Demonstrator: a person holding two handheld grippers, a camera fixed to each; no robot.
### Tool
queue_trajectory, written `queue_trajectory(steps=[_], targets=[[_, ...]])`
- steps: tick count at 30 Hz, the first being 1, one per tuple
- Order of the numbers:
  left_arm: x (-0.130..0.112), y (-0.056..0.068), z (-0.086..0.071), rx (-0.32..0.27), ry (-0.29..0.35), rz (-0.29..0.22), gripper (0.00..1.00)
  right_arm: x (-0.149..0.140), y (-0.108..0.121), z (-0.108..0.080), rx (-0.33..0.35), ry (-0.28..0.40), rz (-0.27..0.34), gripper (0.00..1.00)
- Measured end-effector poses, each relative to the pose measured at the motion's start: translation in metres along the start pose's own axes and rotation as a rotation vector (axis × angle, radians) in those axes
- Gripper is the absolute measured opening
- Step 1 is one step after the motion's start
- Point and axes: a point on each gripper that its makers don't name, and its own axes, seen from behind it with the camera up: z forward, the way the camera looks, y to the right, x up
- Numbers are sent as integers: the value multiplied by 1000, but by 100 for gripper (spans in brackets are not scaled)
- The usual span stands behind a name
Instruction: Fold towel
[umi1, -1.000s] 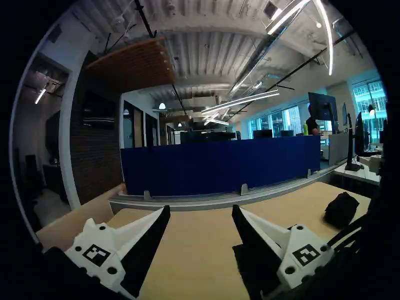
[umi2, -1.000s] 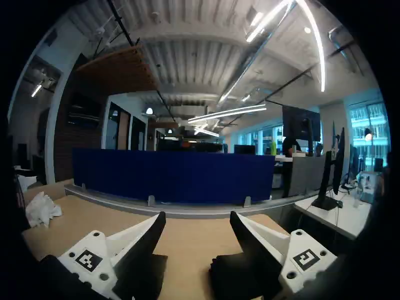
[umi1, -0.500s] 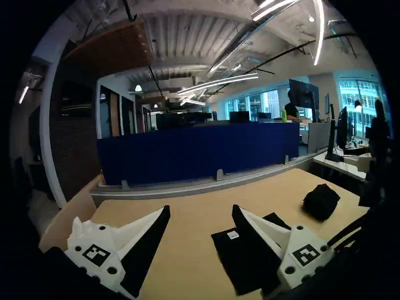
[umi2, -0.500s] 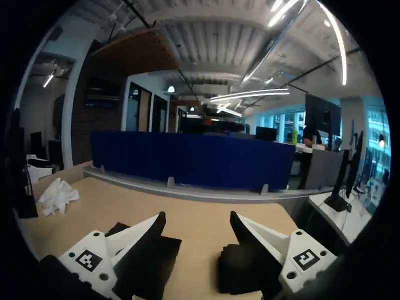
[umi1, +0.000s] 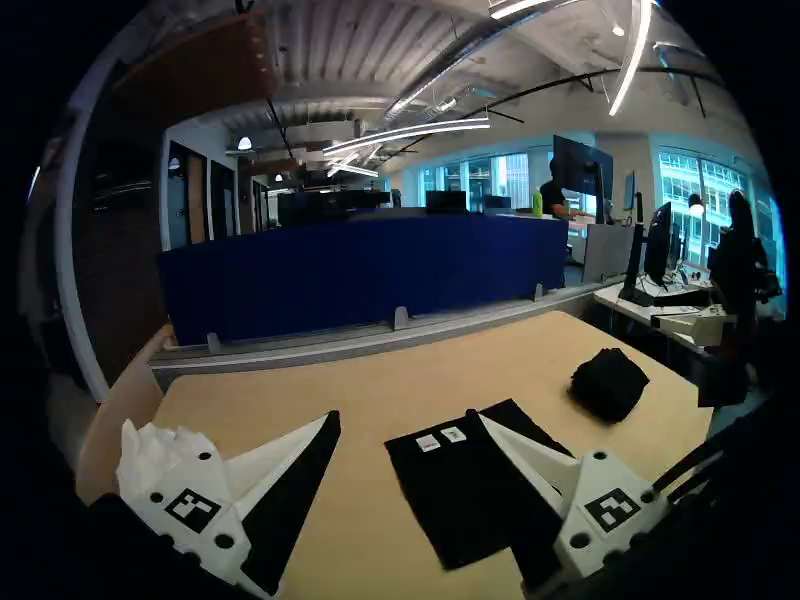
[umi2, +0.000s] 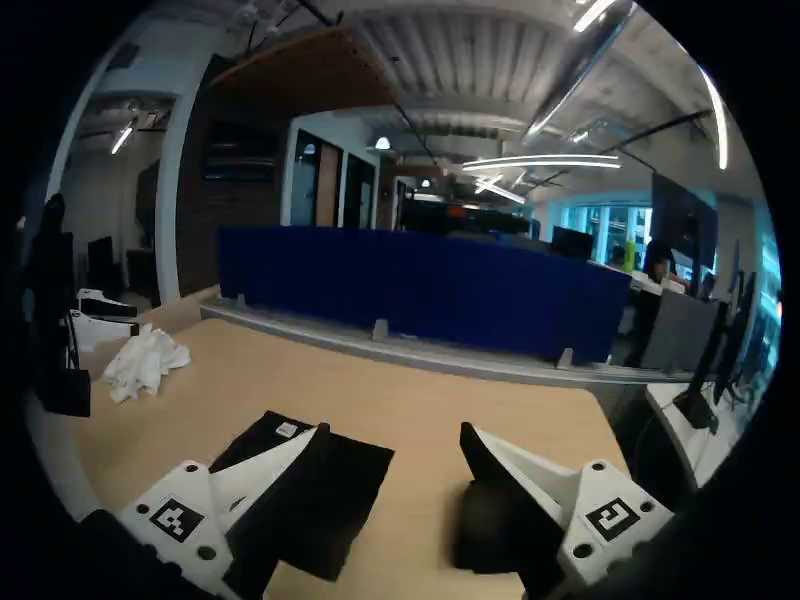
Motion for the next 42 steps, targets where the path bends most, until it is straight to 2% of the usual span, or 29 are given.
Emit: queue_trajectory(steps=[15, 20, 26, 42], targets=[[-65, 30, 3, -156, -254, 51, 92, -60, -37, 5, 194, -253, -30, 100], [-81, 36, 4, -179, -298, 57, 92, -79, -43, 6, 224, -309, -30, 100], [-105, 42, 6, -212, -350, 38, 92, -103, -49, 9, 245, -363, -34, 100], [-188, 64, 24, -269, -446, 126, 92, -185, -70, 27, 286, -453, -102, 99]])
